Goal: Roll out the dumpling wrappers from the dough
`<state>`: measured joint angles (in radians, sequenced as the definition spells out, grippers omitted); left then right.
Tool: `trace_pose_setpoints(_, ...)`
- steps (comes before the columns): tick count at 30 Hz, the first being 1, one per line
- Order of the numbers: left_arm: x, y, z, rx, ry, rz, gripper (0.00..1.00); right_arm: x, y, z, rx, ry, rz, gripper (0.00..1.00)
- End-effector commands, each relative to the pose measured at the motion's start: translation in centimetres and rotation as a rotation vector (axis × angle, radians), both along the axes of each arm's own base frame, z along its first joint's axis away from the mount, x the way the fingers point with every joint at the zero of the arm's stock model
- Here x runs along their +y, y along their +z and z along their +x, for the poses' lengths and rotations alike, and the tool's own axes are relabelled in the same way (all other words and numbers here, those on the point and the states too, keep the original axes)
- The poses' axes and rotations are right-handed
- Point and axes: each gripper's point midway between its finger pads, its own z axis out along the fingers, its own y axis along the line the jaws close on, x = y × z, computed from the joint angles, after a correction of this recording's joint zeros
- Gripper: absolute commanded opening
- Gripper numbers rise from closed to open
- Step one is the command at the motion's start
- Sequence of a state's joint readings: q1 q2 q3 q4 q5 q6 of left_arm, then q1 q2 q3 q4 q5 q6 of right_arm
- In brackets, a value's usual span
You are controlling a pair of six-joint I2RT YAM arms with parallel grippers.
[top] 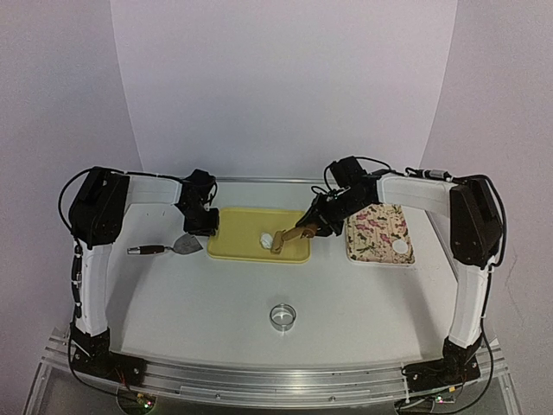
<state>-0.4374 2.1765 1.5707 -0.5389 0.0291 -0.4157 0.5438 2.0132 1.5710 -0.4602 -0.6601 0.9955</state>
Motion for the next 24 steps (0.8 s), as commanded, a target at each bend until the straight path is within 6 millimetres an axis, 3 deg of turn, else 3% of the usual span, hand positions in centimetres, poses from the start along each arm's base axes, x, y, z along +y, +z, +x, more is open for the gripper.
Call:
trace_pose_setpoints(1, 0.7, -2.3, -1.2, 0.055, -0.014, 0.028, 0.01, 1.4, 7.8, 0.9, -0.161, 0.032, 0.118, 0.00)
trace_pose_setpoints(4, 0.6, -2.2, -1.8, 0.058, -0.024, 0.013, 0.00, 1.7, 9.5, 0.9, -0.182, 0.042, 0.147, 0.00)
trace_pose_setpoints(8, 0.8, -2.2, -2.7, 0.066, -0.014, 0.012, 0.00, 2.1, 9.9, 1.0, -0.187, 0.052, 0.158, 0.00)
trace_pose_setpoints(24, 0.3, -2.2, -3.6, 0.069, -0.020, 0.009, 0.00, 1.8, 5.0, 1.5, -0.127, 0.033, 0.080, 0.00)
